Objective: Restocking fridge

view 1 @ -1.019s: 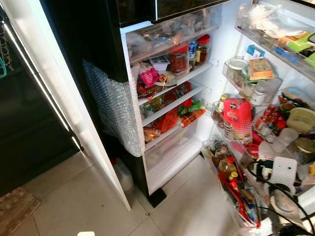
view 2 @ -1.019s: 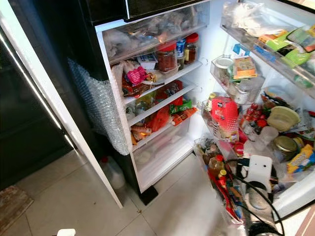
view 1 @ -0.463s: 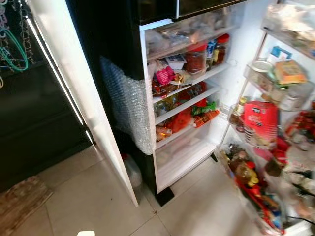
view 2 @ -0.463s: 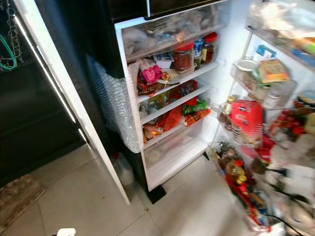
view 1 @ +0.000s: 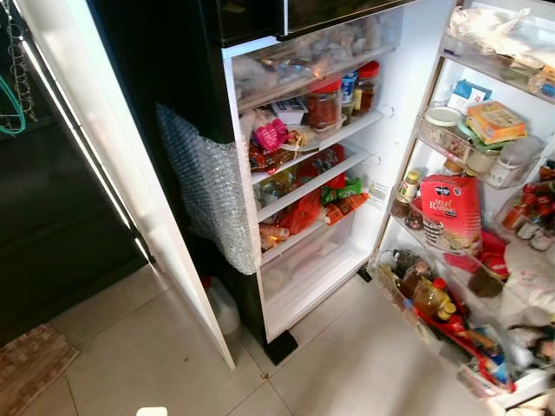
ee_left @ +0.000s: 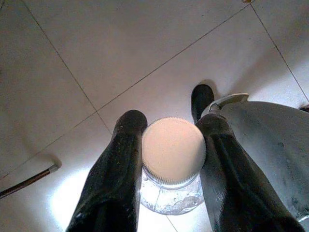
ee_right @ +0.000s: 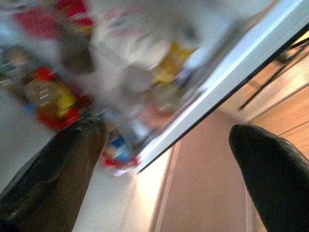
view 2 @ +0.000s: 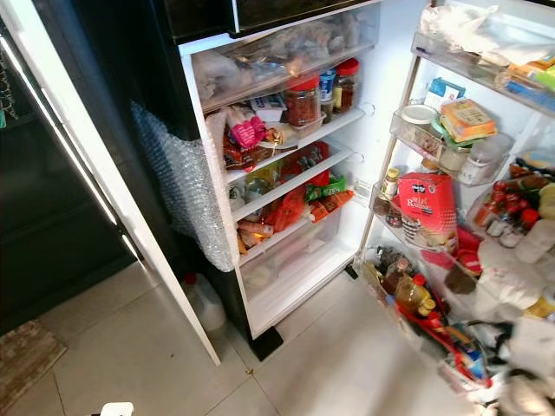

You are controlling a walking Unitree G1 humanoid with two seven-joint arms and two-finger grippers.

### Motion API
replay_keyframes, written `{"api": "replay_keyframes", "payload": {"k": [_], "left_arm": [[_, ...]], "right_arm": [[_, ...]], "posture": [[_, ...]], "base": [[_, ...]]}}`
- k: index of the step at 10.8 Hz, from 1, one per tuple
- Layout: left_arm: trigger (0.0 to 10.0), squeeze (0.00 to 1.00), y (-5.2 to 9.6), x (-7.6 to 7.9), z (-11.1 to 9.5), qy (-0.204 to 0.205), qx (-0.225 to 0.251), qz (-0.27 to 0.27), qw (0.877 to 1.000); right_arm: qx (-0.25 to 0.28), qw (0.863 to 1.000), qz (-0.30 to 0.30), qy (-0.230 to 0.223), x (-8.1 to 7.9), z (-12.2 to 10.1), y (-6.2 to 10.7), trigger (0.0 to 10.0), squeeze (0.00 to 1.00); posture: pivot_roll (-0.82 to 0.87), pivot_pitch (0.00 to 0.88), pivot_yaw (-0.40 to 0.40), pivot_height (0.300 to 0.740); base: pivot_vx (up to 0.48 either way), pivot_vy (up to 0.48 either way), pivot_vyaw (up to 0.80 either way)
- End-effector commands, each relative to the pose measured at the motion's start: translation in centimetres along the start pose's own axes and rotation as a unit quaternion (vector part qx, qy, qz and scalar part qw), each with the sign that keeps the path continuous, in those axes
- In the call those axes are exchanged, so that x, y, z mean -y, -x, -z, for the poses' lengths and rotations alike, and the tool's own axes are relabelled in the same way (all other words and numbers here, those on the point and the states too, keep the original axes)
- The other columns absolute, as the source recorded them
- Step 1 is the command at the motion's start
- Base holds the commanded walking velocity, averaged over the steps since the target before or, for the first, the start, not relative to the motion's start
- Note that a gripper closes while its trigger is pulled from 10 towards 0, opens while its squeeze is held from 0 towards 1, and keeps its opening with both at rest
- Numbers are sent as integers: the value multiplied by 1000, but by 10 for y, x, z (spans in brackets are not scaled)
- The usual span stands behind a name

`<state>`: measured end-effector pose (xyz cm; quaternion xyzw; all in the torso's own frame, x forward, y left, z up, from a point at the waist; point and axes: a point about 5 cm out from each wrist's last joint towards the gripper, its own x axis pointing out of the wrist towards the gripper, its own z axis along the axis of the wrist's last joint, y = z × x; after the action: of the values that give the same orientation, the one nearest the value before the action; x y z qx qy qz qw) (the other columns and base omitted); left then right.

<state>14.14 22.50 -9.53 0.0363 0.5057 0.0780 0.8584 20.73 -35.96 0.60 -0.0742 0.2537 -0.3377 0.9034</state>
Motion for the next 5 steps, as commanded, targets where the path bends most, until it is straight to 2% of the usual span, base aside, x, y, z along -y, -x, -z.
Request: {"api": "replay_keyframes", "payload": {"k": [1,2,3,4,5], "left_arm": [[10000,0,0,0,2,-2,-3,2,1000],[10000,0,0,0,2,1,-3,3,1000],[10000,0,0,0,1,3,-2,3,1000],[10000,0,0,0,2,8,-2,2,1000],[10000,0,0,0,2,15,0,-1,1000]], "right_arm": [[-25,999,-24,-8,-10,10,4,10000,0],[-72,992,-104,-13,-38,32,15,10000,0],[-124,976,-176,-11,-65,56,33,10000,0],[-152,967,-206,3,-78,71,44,10000,0],[-197,951,-239,16,-94,96,66,10000,0]], "posture": [[-123,0,26,740],[-119,0,22,740],[-113,0,14,740],[-103,0,8,740],[-88,0,2,740]], "base": [[0,0,0],[0,0,0],[0,0,0],[0,0,0],[0,0,0]]}}
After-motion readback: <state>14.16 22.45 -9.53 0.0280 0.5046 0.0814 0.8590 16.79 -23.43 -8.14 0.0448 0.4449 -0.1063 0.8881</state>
